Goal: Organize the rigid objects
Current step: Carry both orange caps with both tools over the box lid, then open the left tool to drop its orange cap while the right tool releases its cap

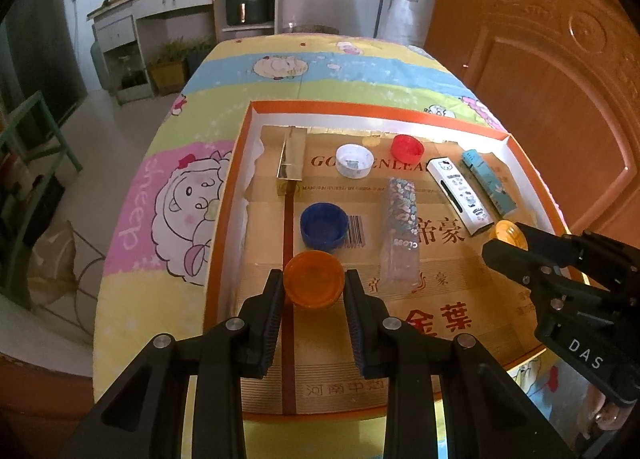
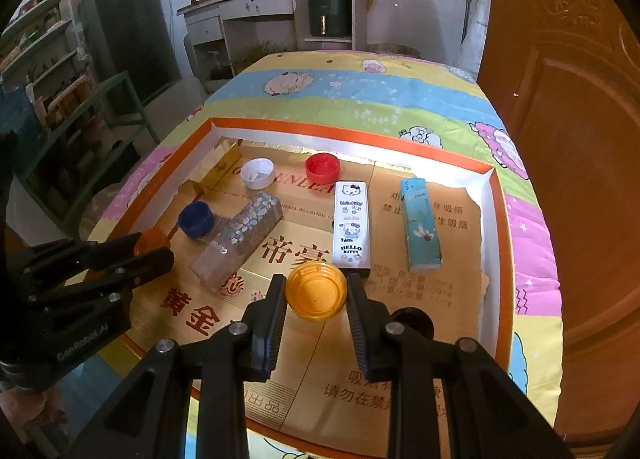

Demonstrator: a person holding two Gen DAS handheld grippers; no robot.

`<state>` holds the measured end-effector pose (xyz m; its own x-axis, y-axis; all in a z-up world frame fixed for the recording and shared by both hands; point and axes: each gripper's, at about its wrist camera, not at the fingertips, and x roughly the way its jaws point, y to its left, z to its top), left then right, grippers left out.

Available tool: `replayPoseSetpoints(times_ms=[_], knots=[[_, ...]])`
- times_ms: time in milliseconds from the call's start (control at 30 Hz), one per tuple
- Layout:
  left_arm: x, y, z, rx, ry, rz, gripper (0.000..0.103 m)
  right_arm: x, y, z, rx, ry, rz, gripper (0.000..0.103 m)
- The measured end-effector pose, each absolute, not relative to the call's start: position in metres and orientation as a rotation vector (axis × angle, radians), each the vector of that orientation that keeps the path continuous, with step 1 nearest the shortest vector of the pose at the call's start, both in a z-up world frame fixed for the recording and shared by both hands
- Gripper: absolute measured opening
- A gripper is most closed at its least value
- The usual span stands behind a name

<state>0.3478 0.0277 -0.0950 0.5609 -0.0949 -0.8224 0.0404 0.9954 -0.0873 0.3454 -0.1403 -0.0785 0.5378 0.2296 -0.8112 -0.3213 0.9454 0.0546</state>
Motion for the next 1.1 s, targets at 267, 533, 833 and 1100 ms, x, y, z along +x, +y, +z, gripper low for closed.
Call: replayPoseSetpoints(times_ms=[267,533,833,1100], knots=[[0.349,0.028,-0.102,-0.062,0.981,-0.084,0.03,0.345,-0.138,-0.087,-0.117,0.963,0.328,0.03],[0.35,0.026,-0.106,-0.047,0.968,-0.086,0.03,0.347,-0.136,-0.096,-0.132,0.972,0.32,0.03],[0.348,0.025,-0.107,-0.043,0.935,-0.097,0.039,0.346,-0.134,-0.102,-0.158,0.954,0.31,0.031],[0.345,0.026,-0.107,-0.05,0.91,-0.098,0.04,0.346,-0.138,-0.102,-0.136,0.945,0.303,0.042]])
